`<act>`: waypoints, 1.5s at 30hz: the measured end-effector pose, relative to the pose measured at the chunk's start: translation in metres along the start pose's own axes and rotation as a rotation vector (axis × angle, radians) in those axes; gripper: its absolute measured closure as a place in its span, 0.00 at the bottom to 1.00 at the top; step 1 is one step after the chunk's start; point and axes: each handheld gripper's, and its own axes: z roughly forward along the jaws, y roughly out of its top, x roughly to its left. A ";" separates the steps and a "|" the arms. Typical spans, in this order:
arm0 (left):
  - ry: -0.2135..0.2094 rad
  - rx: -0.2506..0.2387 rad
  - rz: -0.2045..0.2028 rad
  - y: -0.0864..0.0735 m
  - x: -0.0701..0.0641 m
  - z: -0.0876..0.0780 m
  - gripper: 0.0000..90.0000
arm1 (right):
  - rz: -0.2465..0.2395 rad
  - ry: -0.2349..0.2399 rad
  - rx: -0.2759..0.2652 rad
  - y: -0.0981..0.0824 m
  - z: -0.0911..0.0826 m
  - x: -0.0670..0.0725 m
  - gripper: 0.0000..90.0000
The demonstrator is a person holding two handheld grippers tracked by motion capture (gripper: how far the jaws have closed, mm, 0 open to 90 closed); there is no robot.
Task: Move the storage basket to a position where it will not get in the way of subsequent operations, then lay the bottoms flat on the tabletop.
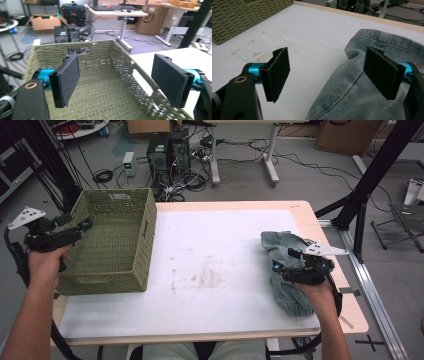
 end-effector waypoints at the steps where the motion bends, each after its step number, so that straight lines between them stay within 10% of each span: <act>1: -0.012 -0.002 0.012 -0.001 -0.004 0.002 0.25 | -0.003 -0.001 -0.001 0.000 0.000 -0.001 0.24; 10: -0.128 -0.001 -0.006 -0.005 -0.040 0.019 0.25 | 0.000 0.006 -0.017 0.004 -0.001 -0.005 0.24; 32: -0.203 -0.025 -0.024 -0.015 -0.075 0.024 0.23 | -0.003 0.008 -0.023 0.006 -0.002 -0.009 0.24; 45: -0.272 -0.040 0.008 -0.014 -0.123 0.039 0.23 | -0.005 -0.069 -0.006 0.001 -0.010 -0.019 0.24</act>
